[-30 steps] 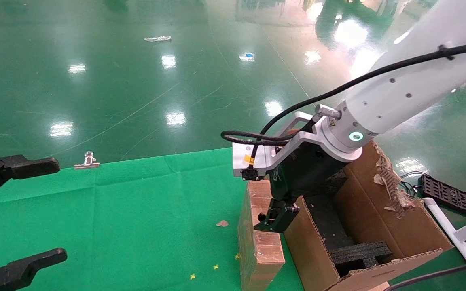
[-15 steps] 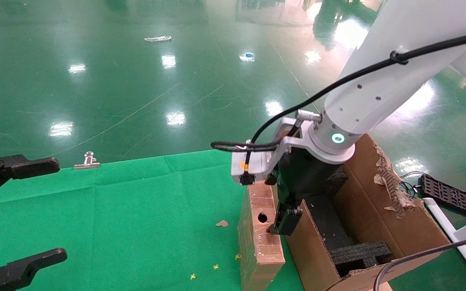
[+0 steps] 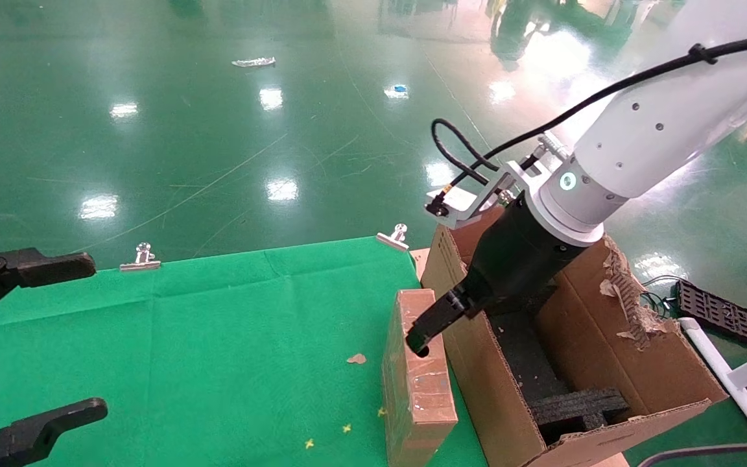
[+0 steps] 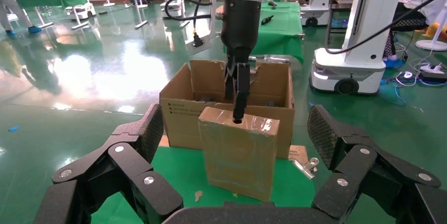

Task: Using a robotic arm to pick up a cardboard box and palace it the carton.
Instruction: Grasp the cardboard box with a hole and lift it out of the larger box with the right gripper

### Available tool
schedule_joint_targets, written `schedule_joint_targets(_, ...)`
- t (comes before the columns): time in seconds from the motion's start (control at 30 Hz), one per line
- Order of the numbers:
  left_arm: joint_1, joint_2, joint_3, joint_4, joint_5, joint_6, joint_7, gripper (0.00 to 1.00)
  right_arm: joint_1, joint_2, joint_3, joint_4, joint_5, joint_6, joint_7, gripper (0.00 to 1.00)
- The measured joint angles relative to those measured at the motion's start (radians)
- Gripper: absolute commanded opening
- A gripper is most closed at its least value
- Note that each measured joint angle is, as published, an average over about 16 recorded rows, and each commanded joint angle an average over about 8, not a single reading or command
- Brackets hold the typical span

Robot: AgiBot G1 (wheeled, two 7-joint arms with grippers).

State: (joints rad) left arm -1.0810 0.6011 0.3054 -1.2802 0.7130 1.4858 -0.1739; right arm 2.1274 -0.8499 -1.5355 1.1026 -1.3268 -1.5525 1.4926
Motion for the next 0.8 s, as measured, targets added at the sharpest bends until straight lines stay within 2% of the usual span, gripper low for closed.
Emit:
schedule_joint_targets(0.33,0.0,0.0,0.0,0.0,0.0,0.0,0.0,1.0,-0.051,-0.034,-0.022,-0.136,0.072,-0.006,0.004,1.0)
schedule_joint_targets(0.37,0.0,0.0,0.0,0.0,0.0,0.0,0.0,1.0,-0.054,-0.038,-0.026,-0.142,0.073,-0.006,0.002,0.97)
schedule_joint_targets(0.43,0.0,0.0,0.001,0.0,0.0,0.0,0.0,1.0,-0.059,-0.046,-0.033,-0.149,0.073,-0.004,0.0,0.81)
schedule_joint_targets(0.53,0.0,0.0,0.001,0.0,0.0,0.0,0.0,0.96,-0.064,-0.054,-0.042,-0.152,0.071,-0.001,-0.001,0.44)
schedule_joint_targets(0.6,0.0,0.0,0.001,0.0,-0.001,0.0,0.0,0.82,-0.068,-0.057,-0.048,-0.15,0.07,0.001,0.0,0.19)
schedule_joint_targets(0.67,0.0,0.0,0.001,0.0,-0.001,0.0,0.0,0.63,-0.071,-0.059,-0.053,-0.145,0.068,0.003,0.002,0.03)
schedule_joint_targets(0.8,0.0,0.0,0.001,0.0,-0.001,0.0,0.001,0.18,-0.075,-0.058,-0.062,-0.13,0.063,0.008,0.009,0.0)
